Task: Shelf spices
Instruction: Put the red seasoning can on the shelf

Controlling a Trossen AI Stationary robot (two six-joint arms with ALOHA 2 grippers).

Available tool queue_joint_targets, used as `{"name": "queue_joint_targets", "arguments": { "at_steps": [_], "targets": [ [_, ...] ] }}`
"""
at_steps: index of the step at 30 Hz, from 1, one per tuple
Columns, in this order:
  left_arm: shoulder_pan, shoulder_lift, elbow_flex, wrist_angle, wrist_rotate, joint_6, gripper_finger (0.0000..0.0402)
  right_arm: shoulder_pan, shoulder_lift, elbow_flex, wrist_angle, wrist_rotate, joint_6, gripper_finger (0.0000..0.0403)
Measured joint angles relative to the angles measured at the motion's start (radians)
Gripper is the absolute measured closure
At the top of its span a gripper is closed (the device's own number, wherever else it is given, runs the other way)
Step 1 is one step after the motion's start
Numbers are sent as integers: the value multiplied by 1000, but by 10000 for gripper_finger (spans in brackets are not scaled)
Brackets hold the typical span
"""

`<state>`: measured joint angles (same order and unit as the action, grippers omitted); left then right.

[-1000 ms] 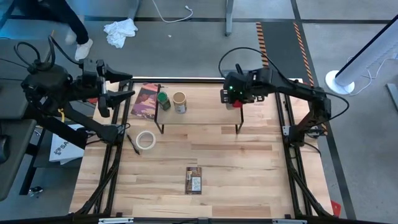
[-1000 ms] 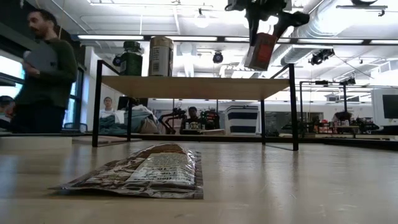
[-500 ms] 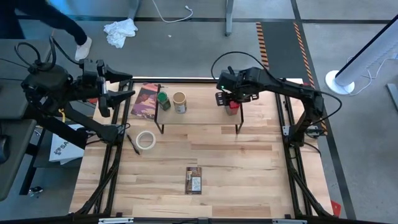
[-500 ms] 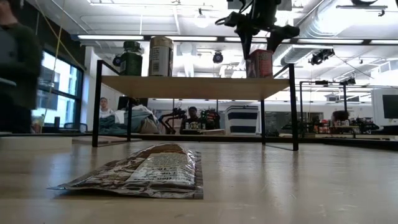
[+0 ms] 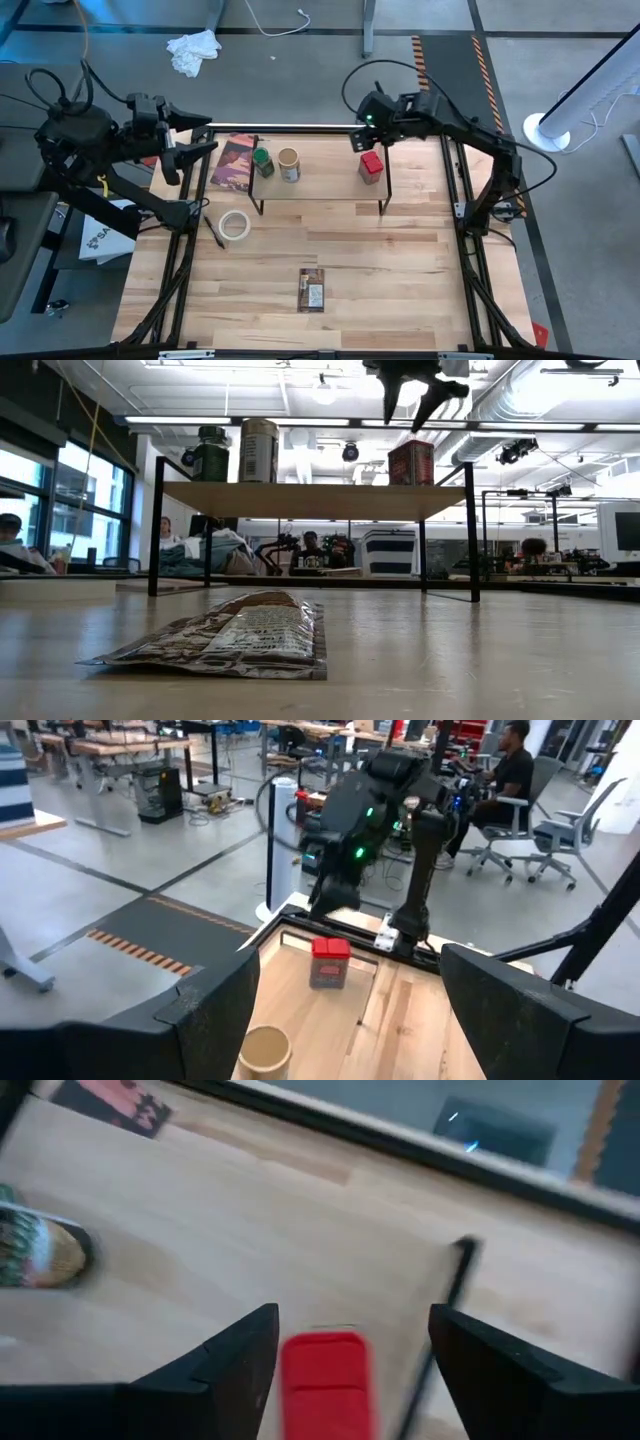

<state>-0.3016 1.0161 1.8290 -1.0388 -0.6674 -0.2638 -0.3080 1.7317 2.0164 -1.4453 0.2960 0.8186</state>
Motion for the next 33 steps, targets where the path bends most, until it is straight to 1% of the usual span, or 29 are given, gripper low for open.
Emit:
{"name": "queue_joint_targets", "arguments": {
  "at_steps": [3,4,6,9,12,13,17,19,21,29,33],
  "targets": [
    [0,0,0,-24,-6,-26,92,3,0,57,-116,56,-36,166],
    [0,0,0,-33,-13,-36,92,8,-2,65,-135,73,-42,176],
    [0,0,0,-52,-28,-51,92,16,-18,55,-119,77,-68,206],
    [0,2,0,-66,-38,-75,92,33,-25,23,-122,71,-55,278],
    [0,6,0,-65,-41,-76,92,55,-24,-46,-125,67,-52,371],
    [0,7,0,-65,-40,-76,92,61,-24,-73,-123,67,-51,386],
    [0,9,0,-65,-44,-85,92,70,-25,-166,-127,93,12,390],
    [0,10,0,-65,-52,-84,92,69,-29,-190,-128,119,49,399],
    [0,10,0,-65,-53,-84,92,68,-34,-203,-125,126,83,399],
    [0,10,0,-65,-63,-83,92,108,-32,-303,-113,85,164,402],
    [0,10,0,-65,-79,-83,92,137,-32,-317,-15,70,195,402]
  ]
}}
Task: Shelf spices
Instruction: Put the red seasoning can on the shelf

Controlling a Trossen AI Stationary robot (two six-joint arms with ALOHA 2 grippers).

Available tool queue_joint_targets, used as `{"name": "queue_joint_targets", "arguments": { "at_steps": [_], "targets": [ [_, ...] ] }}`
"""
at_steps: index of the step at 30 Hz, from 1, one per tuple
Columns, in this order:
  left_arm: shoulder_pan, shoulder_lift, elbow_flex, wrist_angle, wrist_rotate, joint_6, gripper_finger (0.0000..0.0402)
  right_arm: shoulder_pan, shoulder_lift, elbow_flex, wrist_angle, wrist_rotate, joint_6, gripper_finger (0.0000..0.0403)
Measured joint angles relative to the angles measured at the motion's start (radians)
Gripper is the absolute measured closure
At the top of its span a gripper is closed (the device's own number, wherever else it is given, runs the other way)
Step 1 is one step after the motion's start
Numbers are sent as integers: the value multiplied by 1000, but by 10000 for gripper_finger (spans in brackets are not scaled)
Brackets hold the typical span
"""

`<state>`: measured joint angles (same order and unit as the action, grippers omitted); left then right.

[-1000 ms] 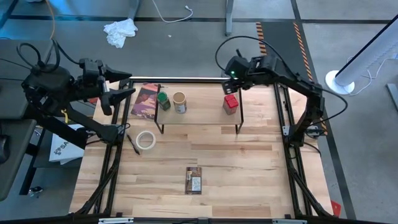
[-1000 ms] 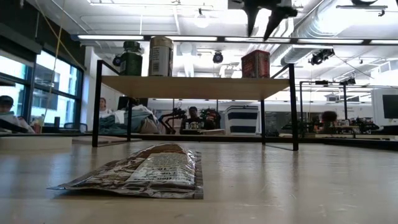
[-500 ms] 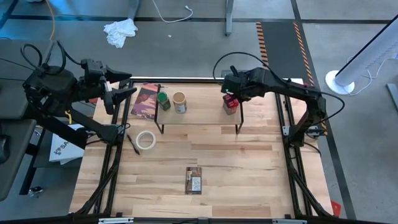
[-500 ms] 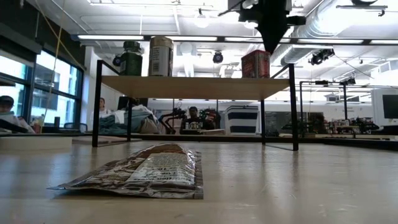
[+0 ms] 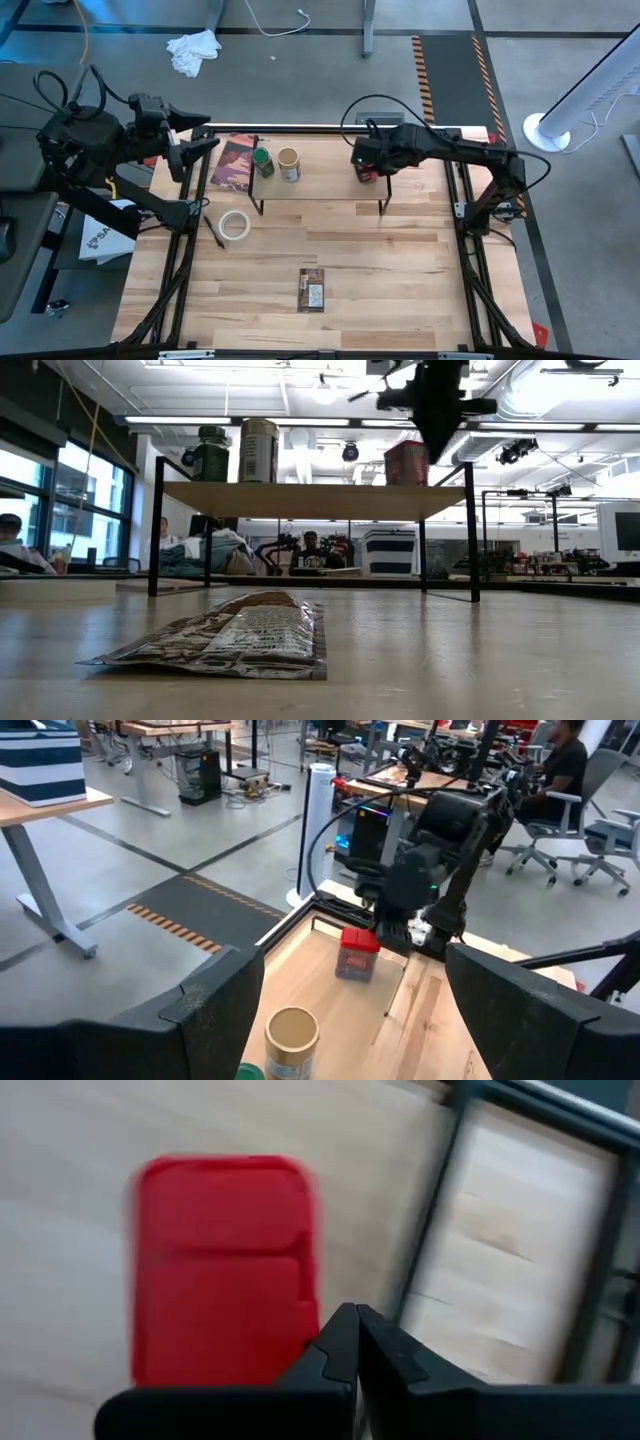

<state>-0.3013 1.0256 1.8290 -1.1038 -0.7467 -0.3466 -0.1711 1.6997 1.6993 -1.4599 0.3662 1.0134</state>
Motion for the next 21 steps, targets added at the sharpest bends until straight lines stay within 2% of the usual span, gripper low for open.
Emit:
{"name": "queue_joint_targets", "arguments": {
  "at_steps": [13,16,21],
  "targets": [
    [0,7,0,0,0,-9,92,63,0,0,416,0,-29,403],
    [0,9,0,0,1,-9,92,62,0,0,400,-1,-50,403],
    [0,8,0,0,8,-17,92,63,0,0,245,-3,-2,403]
  ]
}}
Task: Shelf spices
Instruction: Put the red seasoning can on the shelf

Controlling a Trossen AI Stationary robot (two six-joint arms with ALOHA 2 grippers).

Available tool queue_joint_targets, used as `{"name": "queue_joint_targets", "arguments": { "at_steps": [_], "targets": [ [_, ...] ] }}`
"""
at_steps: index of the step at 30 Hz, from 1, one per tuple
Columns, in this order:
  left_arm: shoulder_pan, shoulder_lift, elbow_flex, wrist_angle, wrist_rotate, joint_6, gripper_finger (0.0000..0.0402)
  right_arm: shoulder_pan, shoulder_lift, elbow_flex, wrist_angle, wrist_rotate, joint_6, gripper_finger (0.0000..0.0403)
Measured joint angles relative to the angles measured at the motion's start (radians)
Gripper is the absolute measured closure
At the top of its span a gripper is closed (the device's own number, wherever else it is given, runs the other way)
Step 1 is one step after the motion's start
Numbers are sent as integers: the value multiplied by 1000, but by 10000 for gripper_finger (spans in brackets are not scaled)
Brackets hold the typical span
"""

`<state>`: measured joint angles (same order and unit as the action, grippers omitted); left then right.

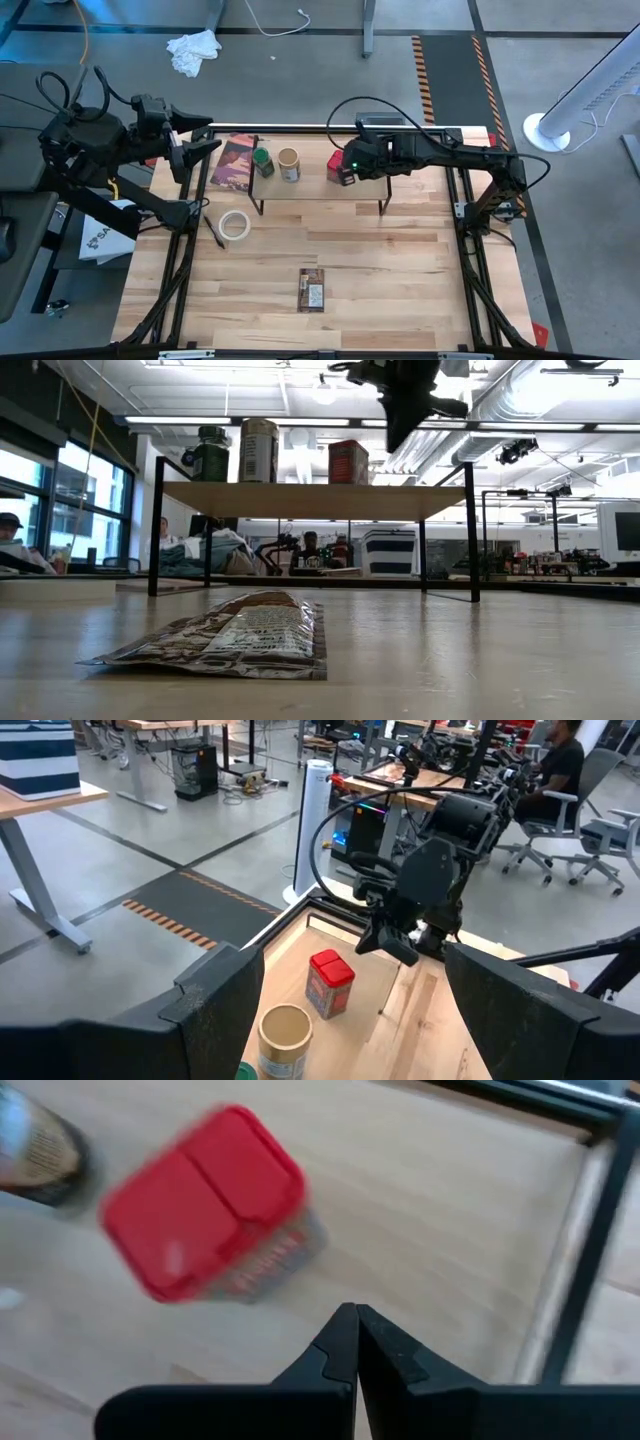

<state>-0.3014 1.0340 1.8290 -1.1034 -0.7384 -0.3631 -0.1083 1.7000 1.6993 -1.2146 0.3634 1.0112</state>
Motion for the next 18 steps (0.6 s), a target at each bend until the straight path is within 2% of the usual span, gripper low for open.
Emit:
{"name": "queue_joint_targets", "arguments": {
  "at_steps": [5,18],
  "targets": [
    [0,0,0,0,0,-1,92,5,20,0,-20,47,55,403],
    [0,0,0,0,3,-3,92,4,129,0,168,134,71,403]
  ]
}}
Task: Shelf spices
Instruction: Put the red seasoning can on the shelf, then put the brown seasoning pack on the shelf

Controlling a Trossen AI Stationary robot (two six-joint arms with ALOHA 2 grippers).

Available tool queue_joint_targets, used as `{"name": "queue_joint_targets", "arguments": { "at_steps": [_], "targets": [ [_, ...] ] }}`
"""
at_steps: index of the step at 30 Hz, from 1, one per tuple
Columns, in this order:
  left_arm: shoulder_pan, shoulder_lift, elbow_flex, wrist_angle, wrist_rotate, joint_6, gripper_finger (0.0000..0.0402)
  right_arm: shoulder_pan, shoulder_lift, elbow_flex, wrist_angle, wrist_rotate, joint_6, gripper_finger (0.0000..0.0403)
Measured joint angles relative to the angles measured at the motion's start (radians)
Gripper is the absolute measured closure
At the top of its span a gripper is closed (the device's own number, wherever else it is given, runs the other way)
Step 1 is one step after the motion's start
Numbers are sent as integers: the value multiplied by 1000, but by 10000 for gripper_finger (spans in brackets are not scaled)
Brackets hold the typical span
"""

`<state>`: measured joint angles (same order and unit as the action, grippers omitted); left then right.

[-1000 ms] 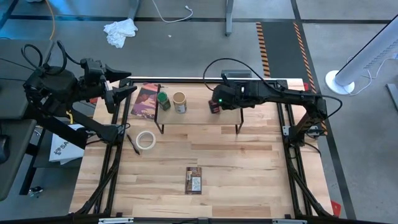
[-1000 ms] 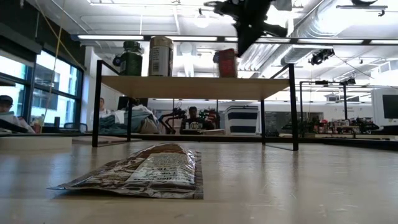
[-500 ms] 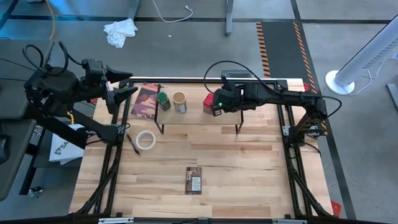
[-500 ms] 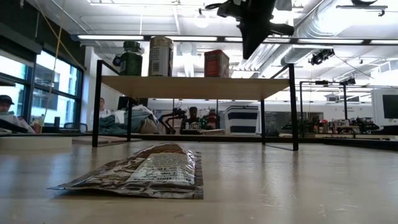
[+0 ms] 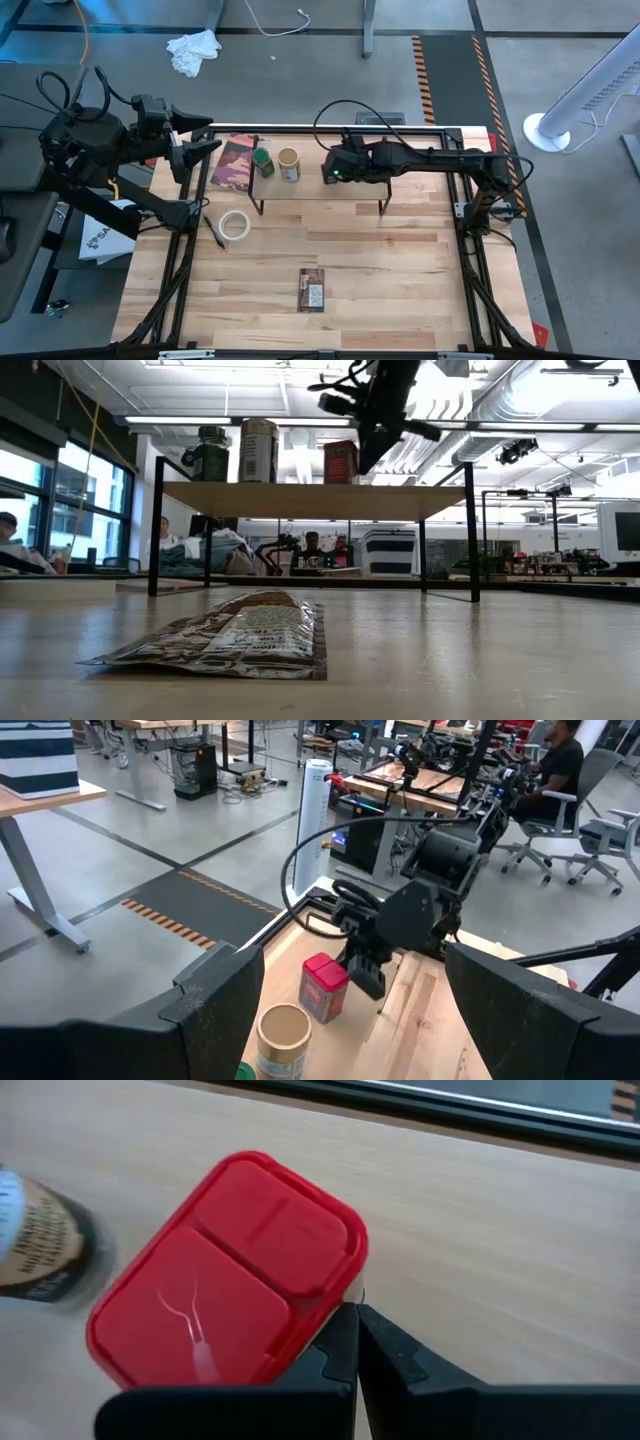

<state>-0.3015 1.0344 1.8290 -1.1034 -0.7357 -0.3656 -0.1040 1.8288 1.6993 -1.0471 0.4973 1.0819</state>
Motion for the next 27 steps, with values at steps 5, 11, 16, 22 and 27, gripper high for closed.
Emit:
{"name": "queue_joint_targets", "arguments": {
  "at_steps": [5,11,16,22,27],
  "targets": [
    [0,0,0,0,0,-1,92,9,32,0,93,18,-44,403],
    [0,0,0,0,0,-25,92,16,60,0,193,-4,-52,403],
    [0,0,0,0,0,-26,92,20,64,0,232,-5,-43,403],
    [0,2,0,0,-1,-26,92,20,64,0,265,-20,-43,403],
    [0,1,0,-1,-1,-26,92,17,53,0,140,5,-44,403]
  ]
}}
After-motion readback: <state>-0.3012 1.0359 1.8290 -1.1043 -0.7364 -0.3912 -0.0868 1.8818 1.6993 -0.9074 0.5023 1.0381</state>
